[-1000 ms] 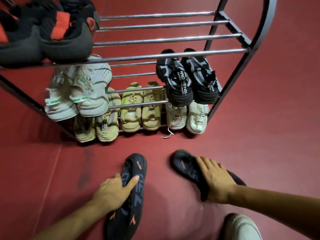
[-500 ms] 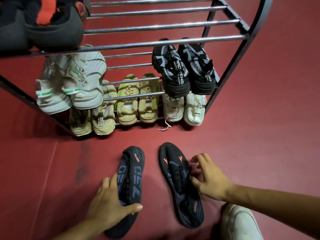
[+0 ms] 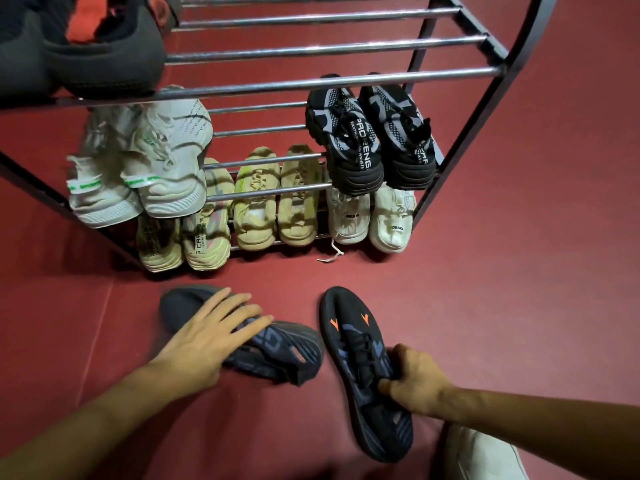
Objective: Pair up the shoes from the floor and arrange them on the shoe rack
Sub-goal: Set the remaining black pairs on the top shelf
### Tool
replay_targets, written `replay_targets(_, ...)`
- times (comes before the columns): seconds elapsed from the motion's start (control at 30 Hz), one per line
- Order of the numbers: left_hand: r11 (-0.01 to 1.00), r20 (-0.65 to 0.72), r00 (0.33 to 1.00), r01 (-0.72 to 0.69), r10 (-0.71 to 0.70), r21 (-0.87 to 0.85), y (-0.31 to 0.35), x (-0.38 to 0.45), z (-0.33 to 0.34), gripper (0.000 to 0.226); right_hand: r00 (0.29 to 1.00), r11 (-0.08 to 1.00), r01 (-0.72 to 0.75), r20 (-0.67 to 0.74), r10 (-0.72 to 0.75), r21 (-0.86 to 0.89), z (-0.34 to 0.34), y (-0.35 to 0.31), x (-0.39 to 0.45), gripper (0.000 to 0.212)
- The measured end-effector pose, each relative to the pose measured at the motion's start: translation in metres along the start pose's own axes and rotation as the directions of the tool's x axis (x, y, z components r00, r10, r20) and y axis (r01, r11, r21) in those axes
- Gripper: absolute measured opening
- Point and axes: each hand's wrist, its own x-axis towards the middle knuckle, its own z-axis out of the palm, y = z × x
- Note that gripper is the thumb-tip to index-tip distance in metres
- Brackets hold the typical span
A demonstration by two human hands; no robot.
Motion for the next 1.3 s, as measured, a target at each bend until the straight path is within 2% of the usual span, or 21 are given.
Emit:
replay_targets(0.07,0.999,-0.03,0.999,-0.031,0.032,0.027,0.005,0.004,0.002,0.111,1.0,1.0,0.016,-0.007,-0.016,0.026,0.002,0.0,-0.002,0.029)
replay_targets(0.1,0.999,-0.065,0.997,0.038,-0.038,-0.002,0.013,0.003,0.008,0.109,0.999,0.998,0.033,-0.008,-0.032,0.045,0.003,-0.001,-0.002,0.029)
replay_targets(0.13,0.984,-0.117,0.978,0.163,-0.171,-0.078,0.023,0.002,0.014,0.102,0.999,0.997,0.05,-0.01,-0.049,0.055,0.004,-0.002,-0.002,0.028)
replay_targets(0.17,0.924,-0.172,0.917,0.325,-0.361,-0.203,0.033,0.002,0.021,0.09,0.998,0.996,0.062,-0.013,-0.062,0.058,0.005,-0.004,-0.002,0.029)
replay_targets(0.2,0.789,-0.194,0.789,0.492,-0.583,-0.368,0.042,0.003,0.025,0.075,0.998,0.996,0.07,-0.014,-0.069,0.054,0.005,-0.005,-0.002,0.03)
replay_targets(0.23,0.572,-0.148,0.599,0.619,-0.787,-0.539,0.051,0.007,0.023,0.061,0.997,0.996,0.074,-0.019,-0.073,0.058,0.007,-0.006,-0.002,0.032)
replay_targets(0.27,0.286,-0.007,0.387,0.669,-0.922,-0.686,0.058,0.011,0.024,0.052,0.996,0.994,0.082,-0.03,-0.08,0.07,0.007,-0.008,-0.002,0.033)
replay_targets(0.3,0.005,0.192,0.227,0.657,-0.955,-0.754,0.062,0.016,0.023,0.054,0.996,0.992,0.087,-0.046,-0.083,0.089,0.009,-0.008,-0.001,0.033)
replay_targets(0.33,-0.235,0.403,0.143,0.62,-0.904,-0.748,0.066,0.021,0.025,0.068,0.994,0.99,0.092,-0.065,-0.085,0.107,0.009,-0.008,0.0,0.032)
replay_targets(0.37,-0.409,0.577,0.119,0.591,-0.808,-0.695,0.072,0.027,0.027,0.086,0.993,0.988,0.093,-0.078,-0.085,0.12,0.009,-0.009,0.001,0.03)
replay_targets(0.43,-0.576,0.755,0.137,0.565,-0.641,-0.591,0.085,0.039,0.025,0.105,0.991,0.987,0.106,-0.095,-0.095,0.119,0.007,-0.01,0.004,0.025)
replay_targets(0.5,-0.579,0.764,0.169,0.558,-0.622,-0.594,0.094,0.056,0.024,0.081,0.988,0.989,0.118,-0.114,-0.107,0.092,0.002,-0.01,0.007,0.018)
replay_targets(0.6,-0.526,0.695,0.154,0.545,-0.703,-0.653,0.089,0.075,0.026,0.032,0.98,0.989,0.142,-0.146,-0.133,0.052,-0.008,-0.013,0.011,0.015)
replay_targets(0.7,-0.472,0.706,0.243,0.597,-0.665,-0.649,0.072,0.069,0.031,0.012,0.976,0.987,0.153,-0.165,-0.144,0.044,-0.017,-0.014,0.013,0.015)
replay_targets(0.8,-0.388,0.712,0.371,0.643,-0.597,-0.66,0.051,0.044,0.04,0.012,0.974,0.985,0.165,-0.164,-0.156,0.04,-0.021,-0.015,0.014,0.018)
replay_targets(0.87,-0.353,0.722,0.41,0.67,-0.557,-0.653,0.039,0.022,0.042,0.011,0.97,0.984,0.167,-0.189,-0.154,0.057,-0.022,-0.021,0.015,0.016)
replay_targets(0.97,-0.351,0.729,0.402,0.682,-0.554,-0.642,0.034,-0.009,0.046,0.013,0.959,0.975,0.196,-0.229,-0.169,0.102,-0.022,-0.041,0.021,0.025)
replay_targets(1.03,-0.327,0.704,0.43,0.666,-0.566,-0.67,0.042,-0.02,0.044,0.016,0.953,0.966,0.243,-0.207,-0.221,0.088,-0.016,-0.06,0.026,0.029)
replay_targets(1.1,-0.228,0.657,0.458,0.689,-0.598,-0.688,0.061,-0.021,0.042,0.008,0.944,0.954,0.3,-0.148,-0.296,0.008,0.0,-0.077,0.03,0.024)
replay_targets(1.2,0.051,0.523,0.424,0.81,-0.739,-0.584,0.093,-0.014,0.035,0.006,0.953,0.954,0.296,-0.046,-0.298,-0.052,0.027,-0.089,0.029,0.026)
replay_targets(1.3,-0.03,0.508,0.4,0.763,-0.763,-0.646,0.098,-0.015,0.023,0.024,0.952,0.952,0.303,-0.032,-0.304,-0.033,0.018,-0.09,0.025,0.023)
